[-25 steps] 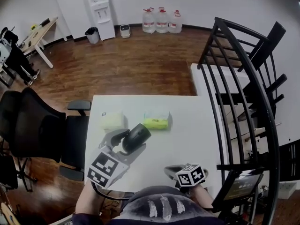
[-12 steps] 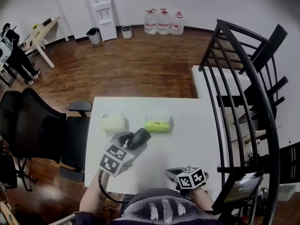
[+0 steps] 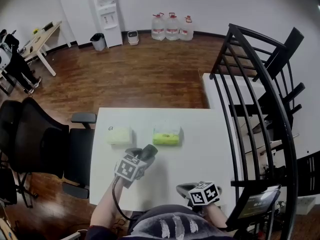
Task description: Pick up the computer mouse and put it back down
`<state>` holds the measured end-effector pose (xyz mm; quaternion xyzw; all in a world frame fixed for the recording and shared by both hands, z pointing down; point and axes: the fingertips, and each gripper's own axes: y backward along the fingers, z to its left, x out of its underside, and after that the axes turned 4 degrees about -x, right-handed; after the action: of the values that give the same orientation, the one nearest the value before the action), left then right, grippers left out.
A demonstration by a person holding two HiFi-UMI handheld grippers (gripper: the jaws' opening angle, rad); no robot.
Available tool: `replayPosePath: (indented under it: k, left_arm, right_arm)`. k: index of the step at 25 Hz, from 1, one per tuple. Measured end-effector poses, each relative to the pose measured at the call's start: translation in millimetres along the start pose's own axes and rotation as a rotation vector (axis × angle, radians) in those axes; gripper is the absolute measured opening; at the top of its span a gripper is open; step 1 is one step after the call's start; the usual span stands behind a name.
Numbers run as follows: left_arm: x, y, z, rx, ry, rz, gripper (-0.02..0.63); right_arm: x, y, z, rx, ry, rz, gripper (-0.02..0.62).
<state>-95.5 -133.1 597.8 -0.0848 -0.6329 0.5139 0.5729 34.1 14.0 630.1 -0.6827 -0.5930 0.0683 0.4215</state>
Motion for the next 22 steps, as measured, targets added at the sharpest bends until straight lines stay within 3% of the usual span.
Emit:
replayPosePath:
  k: [22]
  left_arm:
    - [75,-56,22,-0.073,-0.034,0.194,0.302]
  right_arm:
    - [-1,-2,-2,0.012,-0.001,0.019,0.003]
